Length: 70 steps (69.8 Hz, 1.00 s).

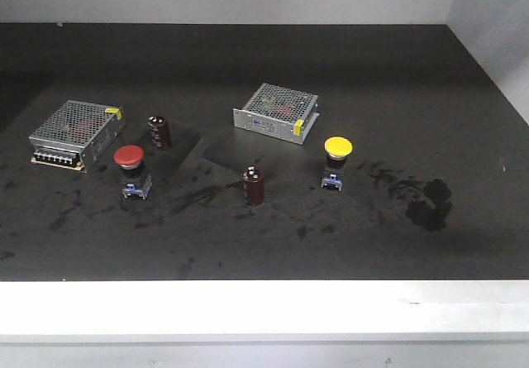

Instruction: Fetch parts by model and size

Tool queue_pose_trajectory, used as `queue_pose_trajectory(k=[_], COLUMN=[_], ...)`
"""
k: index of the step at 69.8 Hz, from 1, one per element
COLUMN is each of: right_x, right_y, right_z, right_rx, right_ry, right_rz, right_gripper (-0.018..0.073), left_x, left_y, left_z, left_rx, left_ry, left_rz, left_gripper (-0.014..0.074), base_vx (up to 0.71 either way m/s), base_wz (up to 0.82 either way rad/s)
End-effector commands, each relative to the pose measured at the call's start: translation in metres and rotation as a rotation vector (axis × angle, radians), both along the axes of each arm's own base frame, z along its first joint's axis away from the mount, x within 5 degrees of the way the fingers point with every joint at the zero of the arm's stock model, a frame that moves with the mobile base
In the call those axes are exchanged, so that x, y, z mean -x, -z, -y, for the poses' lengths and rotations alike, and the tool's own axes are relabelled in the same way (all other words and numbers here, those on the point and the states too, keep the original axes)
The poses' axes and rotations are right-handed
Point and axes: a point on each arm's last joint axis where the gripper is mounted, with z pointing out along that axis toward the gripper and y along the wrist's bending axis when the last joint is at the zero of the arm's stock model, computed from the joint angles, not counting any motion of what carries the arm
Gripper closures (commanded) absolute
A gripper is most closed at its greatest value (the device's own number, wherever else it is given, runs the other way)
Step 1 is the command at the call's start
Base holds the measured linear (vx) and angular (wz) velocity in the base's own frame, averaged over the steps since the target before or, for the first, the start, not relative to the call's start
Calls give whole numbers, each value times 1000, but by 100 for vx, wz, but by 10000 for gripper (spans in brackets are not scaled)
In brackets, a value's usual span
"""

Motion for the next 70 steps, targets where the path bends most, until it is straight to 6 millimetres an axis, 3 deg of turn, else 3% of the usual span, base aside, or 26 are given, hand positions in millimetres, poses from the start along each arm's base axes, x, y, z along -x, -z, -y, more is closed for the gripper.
queue_pose_trajectory(k=[1, 18, 31, 47, 70], right_x=[2, 2, 2, 1, 1], right_y=[-18, -12, -11, -11, -11], right_z=[0, 0, 0, 0, 0], right_rx=[-22, -23, -22, -23, -20], right_ry=[-3, 0, 0, 0, 0], right_rz=[100, 35, 32, 29, 30], right_gripper=[-166, -125, -88, -72, -62], left_x=[1, 1, -16, -54, -129], left_y=[-15, -14, -4, 14, 5], left_z=[1, 2, 12, 33, 69], left_rx=[7, 30, 44, 55, 76], left_ry=[4, 11, 106, 230, 335], left_rz=[97, 84, 20, -82, -236], left_gripper=[-126, -104, -101, -97, -84], base_vx=[0, 0, 0, 0, 0], base_wz=[0, 0, 0, 0, 0])
